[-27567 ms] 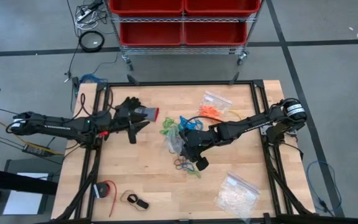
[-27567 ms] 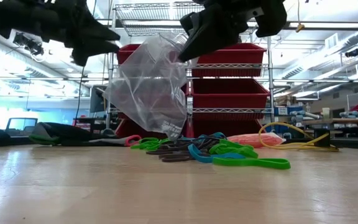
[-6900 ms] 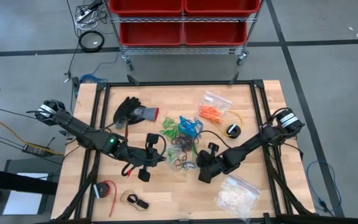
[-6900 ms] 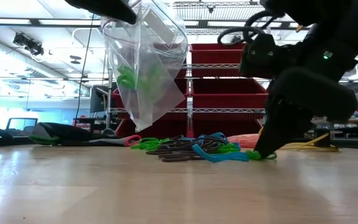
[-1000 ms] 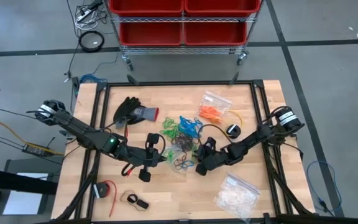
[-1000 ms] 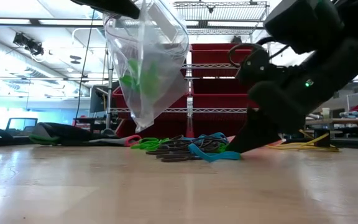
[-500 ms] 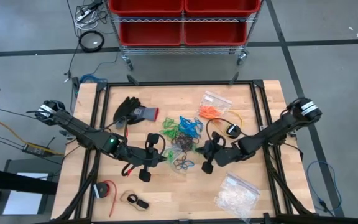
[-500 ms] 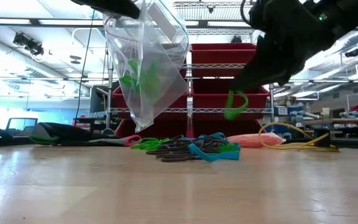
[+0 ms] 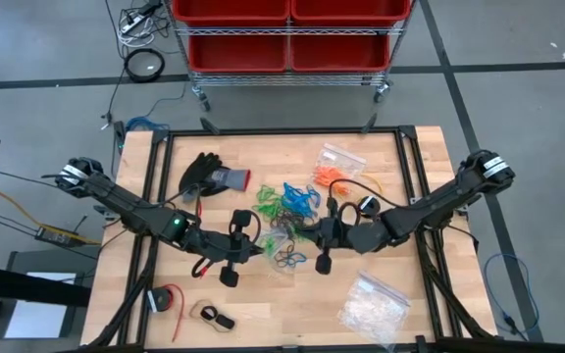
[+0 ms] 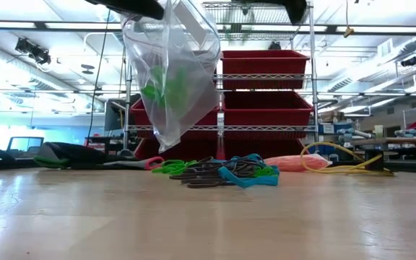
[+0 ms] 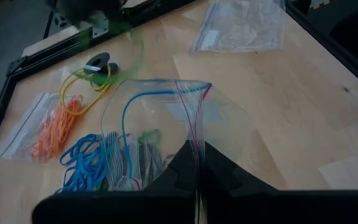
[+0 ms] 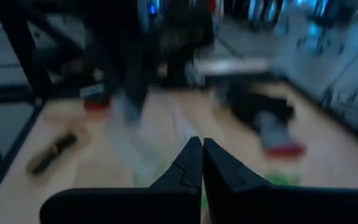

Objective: Sort rubber bands
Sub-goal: Put the green rubber band into the transparent zip bag

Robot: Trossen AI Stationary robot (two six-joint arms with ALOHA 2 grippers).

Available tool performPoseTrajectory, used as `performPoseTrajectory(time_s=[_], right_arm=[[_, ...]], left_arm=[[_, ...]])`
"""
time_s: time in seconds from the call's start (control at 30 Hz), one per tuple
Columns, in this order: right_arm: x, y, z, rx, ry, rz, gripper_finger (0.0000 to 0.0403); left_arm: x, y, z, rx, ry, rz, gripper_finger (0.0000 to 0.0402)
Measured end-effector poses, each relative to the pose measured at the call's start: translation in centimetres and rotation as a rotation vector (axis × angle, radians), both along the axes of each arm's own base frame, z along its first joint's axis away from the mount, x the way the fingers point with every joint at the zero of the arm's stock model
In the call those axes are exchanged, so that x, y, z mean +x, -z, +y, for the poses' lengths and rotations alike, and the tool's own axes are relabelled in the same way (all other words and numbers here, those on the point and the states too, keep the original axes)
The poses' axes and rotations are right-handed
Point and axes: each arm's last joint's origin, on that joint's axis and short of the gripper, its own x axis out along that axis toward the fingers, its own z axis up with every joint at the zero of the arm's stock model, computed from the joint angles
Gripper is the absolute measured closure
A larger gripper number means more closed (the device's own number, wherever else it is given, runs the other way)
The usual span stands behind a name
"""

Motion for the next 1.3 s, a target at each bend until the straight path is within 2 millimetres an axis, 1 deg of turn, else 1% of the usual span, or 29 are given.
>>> performPoseTrajectory(time_s=[0.1,0.2,0.3,0.4,0.5,0.6,0.67,0.73,0.9,1.1,1.23,1.3], right_arm=[[1.1,-2.1,-0.2,-0.053,-0.02,-0.048,0.0403],[2.7,-3.2,-0.7,-0.079,-0.054,-0.062,0.0403],[4.5,-2.8,-1.3,-0.076,-0.08,-0.046,0.0403],[6.3,-1.4,-1.7,-0.066,-0.104,0.003,0.0403],[7.5,0.0,-1.6,-0.038,-0.129,0.063,0.0403],[7.7,0.7,-1.5,-0.02,-0.136,0.116,0.0403],[7.6,1.0,-1.3,-0.007,-0.135,0.145,0.0403],[7.1,0.9,-1.2,0.004,-0.142,0.173,0.0403],[6.1,0.1,-1.1,0.105,-0.223,0.214,0.0403],[5.9,0.0,-0.6,0.126,-0.292,0.216,0.0403],[5.9,0.0,-0.7,0.119,-0.27,0.215,0.0401],[6.0,-0.1,-0.8,0.1,-0.24,0.208,0.0393]], left_arm=[[0.0,0.0,0.0,-0.002,0.0,-0.004,0.0386],[0.0,-0.1,0.0,-0.003,0.0,-0.006,0.0386],[0.0,0.0,0.0,-0.003,0.0,-0.006,0.0386],[0.0,0.0,0.0,-0.003,0.0,-0.006,0.0386],[0.0,0.0,0.0,-0.003,0.0,-0.005,0.0386],[0.0,0.0,0.0,-0.003,-0.001,-0.006,0.0386],[0.1,-0.1,0.0,-0.005,0.0,-0.009,0.0386],[0.0,-0.1,0.0,-0.005,0.0,-0.009,0.0386],[0.1,-0.1,0.0,-0.008,0.0,-0.016,0.0386],[0.1,-0.2,-0.1,-0.011,0.0,-0.022,0.0386],[0.1,-0.2,-0.1,-0.013,0.0,-0.027,0.0386],[0.1,-0.2,-0.1,-0.013,0.0,-0.026,0.0386]])
